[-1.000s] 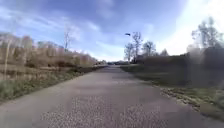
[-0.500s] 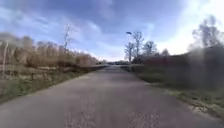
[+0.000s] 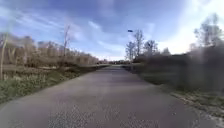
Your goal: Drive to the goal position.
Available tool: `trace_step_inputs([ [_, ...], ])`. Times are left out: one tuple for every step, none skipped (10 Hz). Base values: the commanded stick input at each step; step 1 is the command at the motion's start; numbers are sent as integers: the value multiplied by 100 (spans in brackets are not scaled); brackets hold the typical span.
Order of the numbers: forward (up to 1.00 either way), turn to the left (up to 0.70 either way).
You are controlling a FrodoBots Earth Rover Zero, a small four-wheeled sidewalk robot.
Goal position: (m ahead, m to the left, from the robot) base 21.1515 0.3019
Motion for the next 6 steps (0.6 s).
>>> trace_step_inputs([
  [100,0],
  [100,0],
  [100,0],
  [100,1],
  [100,16],
  [100,35],
])
